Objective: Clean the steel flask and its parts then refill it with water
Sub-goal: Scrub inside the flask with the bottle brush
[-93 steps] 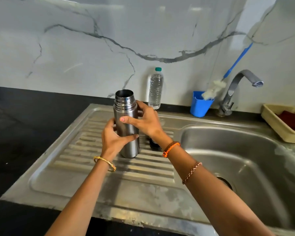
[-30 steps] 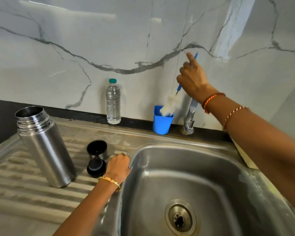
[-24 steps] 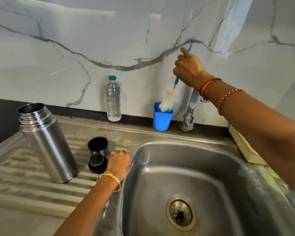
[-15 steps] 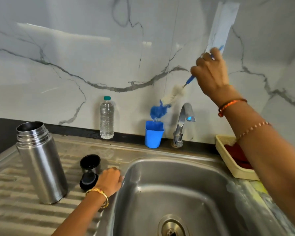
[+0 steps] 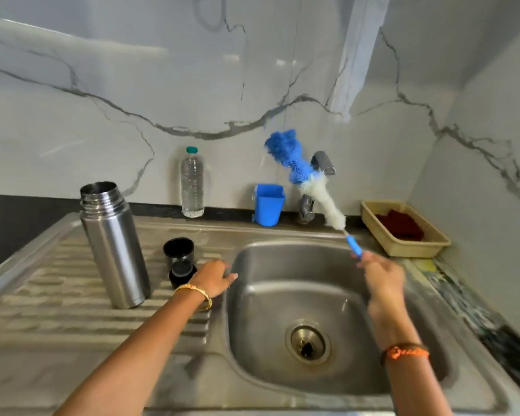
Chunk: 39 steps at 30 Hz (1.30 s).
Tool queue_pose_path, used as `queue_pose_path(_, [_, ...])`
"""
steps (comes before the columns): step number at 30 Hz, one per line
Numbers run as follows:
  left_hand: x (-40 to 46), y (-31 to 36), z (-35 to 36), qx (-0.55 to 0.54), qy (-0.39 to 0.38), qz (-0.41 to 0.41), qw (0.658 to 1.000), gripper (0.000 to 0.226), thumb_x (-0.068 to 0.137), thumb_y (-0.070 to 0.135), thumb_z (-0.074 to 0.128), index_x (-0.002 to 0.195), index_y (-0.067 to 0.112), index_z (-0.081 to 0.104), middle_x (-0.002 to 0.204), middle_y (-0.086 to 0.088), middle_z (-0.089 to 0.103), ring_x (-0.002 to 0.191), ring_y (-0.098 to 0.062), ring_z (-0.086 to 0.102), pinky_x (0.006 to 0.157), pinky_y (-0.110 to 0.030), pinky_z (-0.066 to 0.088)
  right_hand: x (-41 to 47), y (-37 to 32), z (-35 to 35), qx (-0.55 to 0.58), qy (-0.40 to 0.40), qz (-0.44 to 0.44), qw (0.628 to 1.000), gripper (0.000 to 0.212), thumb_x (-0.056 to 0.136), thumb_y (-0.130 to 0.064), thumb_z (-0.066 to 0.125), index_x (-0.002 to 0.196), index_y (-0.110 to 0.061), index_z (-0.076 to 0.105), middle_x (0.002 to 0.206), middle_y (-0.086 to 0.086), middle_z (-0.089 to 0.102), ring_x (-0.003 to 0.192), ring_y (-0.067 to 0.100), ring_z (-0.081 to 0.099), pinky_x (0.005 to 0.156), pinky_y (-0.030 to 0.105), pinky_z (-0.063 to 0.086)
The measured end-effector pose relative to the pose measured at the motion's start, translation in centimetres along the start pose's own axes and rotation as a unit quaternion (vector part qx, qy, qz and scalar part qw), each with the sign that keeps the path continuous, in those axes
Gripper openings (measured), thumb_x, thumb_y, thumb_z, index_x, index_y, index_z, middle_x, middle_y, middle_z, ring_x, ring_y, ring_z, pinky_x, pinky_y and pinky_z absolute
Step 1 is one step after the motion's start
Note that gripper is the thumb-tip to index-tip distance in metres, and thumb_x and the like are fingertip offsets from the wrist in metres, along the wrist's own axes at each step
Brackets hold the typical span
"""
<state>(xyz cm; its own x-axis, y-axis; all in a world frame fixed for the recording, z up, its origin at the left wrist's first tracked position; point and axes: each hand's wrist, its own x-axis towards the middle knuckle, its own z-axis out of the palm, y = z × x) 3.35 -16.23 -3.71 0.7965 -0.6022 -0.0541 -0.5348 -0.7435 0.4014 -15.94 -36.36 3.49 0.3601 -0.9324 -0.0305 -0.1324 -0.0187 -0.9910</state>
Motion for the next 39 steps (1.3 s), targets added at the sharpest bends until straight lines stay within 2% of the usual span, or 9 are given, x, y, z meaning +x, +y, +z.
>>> queue_pose_path(3, [-1.7, -0.1, -0.3, -0.093, 0.085, 0.058, 0.990, 0.029, 0.092, 0.025, 0.055, 0.116, 0.008, 0.061, 0.120, -0.013, 0.061, 0.110, -0.028, 0.058, 0.095, -0.036, 0.045, -4.2, 2.8, 1.9, 0.117, -0.075, 0.103, 0.985, 0.022, 0.091, -0.014, 0.051, 0.098, -0.001, 0.066, 0.071, 0.001, 0.059, 0.060, 0.007, 0.042, 0.050, 0.014, 0.034])
queue_pose_path(10, [-8.1, -2.8, -1.7, -0.171, 0.404, 0.169, 0.883, 0.032, 0.083, 0.030, 0.053, 0.102, 0.006, 0.061, 0.105, -0.015, 0.059, 0.101, -0.022, 0.053, 0.090, -0.026, 0.041, -9.5, 6.0, 6.0, 0.127, -0.119, 0.189, 0.966, 0.031, 0.082, -0.042, 0.065, 0.068, -0.015, 0.062, 0.054, -0.006, 0.043, 0.054, 0.008, 0.030, 0.052, 0.020, 0.023])
queue_pose_path(14, [-10.0, -5.9, -3.0, -0.243, 0.574, 0.084, 0.777, 0.049, 0.072, 0.015, 0.074, 0.107, 0.012, 0.039, 0.112, -0.030, 0.041, 0.106, -0.028, 0.038, 0.088, -0.040, 0.042, -11.2, 5.7, 7.5, 0.142, -0.127, 0.195, 0.962, 0.035, 0.083, -0.044, 0.064, 0.062, -0.018, 0.056, 0.048, -0.009, 0.040, 0.053, 0.009, 0.028, 0.052, 0.021, 0.022])
queue_pose_path(16, [-10.3, -7.1, -4.3, -0.271, 0.602, 0.045, 0.750, 0.068, 0.063, 0.023, 0.080, 0.111, 0.011, 0.034, 0.117, -0.022, 0.035, 0.103, -0.025, 0.035, 0.087, -0.032, 0.038, -11.9, 5.1, 8.0, 0.138, -0.122, 0.183, 0.966, 0.035, 0.084, -0.043, 0.062, 0.061, -0.018, 0.054, 0.050, -0.009, 0.041, 0.054, 0.009, 0.030, 0.053, 0.021, 0.024])
queue_pose_path(19, [-9.8, -8.8, -6.4, -0.329, 0.543, -0.019, 0.772, 0.095, 0.056, 0.031, 0.086, 0.125, -0.002, 0.030, 0.124, -0.010, 0.027, 0.105, -0.022, 0.034, 0.094, -0.018, 0.032, -12.8, 4.7, 8.3, 0.150, -0.114, 0.112, 0.976, 0.031, 0.088, -0.035, 0.060, 0.067, -0.013, 0.060, 0.062, -0.004, 0.047, 0.063, 0.010, 0.041, 0.066, 0.020, 0.035])
queue_pose_path(21, [-8.9, -9.7, -7.6, -0.383, 0.452, -0.065, 0.803, 0.102, 0.055, 0.029, 0.089, 0.134, 0.005, 0.028, 0.133, -0.010, 0.033, 0.112, -0.020, 0.042, 0.099, -0.026, 0.037, -13.1, 4.7, 7.9, 0.133, -0.098, 0.032, 0.986, 0.029, 0.089, -0.030, 0.059, 0.066, -0.014, 0.063, 0.063, -0.002, 0.049, 0.066, 0.011, 0.044, 0.074, 0.020, 0.036])
queue_pose_path(27, [-7.8, -9.7, -9.7, -0.424, 0.351, -0.148, 0.821, 0.068, 0.054, 0.028, 0.089, 0.111, 0.009, 0.056, 0.102, -0.006, 0.065, 0.094, -0.026, 0.062, 0.077, -0.030, 0.049, -12.6, 1.9, 5.2, -0.154, -0.011, -0.180, 0.971, 0.024, 0.090, -0.045, 0.052, 0.076, -0.026, 0.059, 0.063, -0.006, 0.052, 0.071, 0.017, 0.048, 0.074, 0.033, 0.031])
queue_pose_path(31, [-8.0, -6.8, -12.1, -0.353, 0.426, -0.059, 0.831, 0.065, 0.054, 0.020, 0.088, 0.110, 0.010, 0.056, 0.097, 0.000, 0.061, 0.086, -0.019, 0.057, 0.077, -0.025, 0.045, -11.8, -0.2, 3.7, -0.178, 0.055, -0.247, 0.951, 0.022, 0.090, -0.043, 0.053, 0.084, -0.025, 0.065, 0.064, -0.003, 0.055, 0.072, 0.016, 0.048, 0.074, 0.031, 0.020])
queue_pose_path(39, [-3.2, -0.1, -17.0, -0.038, 0.447, 0.164, 0.879, 0.075, 0.050, 0.006, 0.086, 0.117, 0.000, 0.055, 0.113, -0.018, 0.061, 0.105, -0.035, 0.054, 0.094, -0.038, 0.037, -7.4, -0.9, -0.7, -0.122, 0.161, -0.305, 0.931, 0.045, 0.077, -0.063, 0.037, 0.081, -0.026, 0.062, 0.054, -0.011, 0.044, 0.061, 0.022, 0.046, 0.075, 0.050, 0.040])
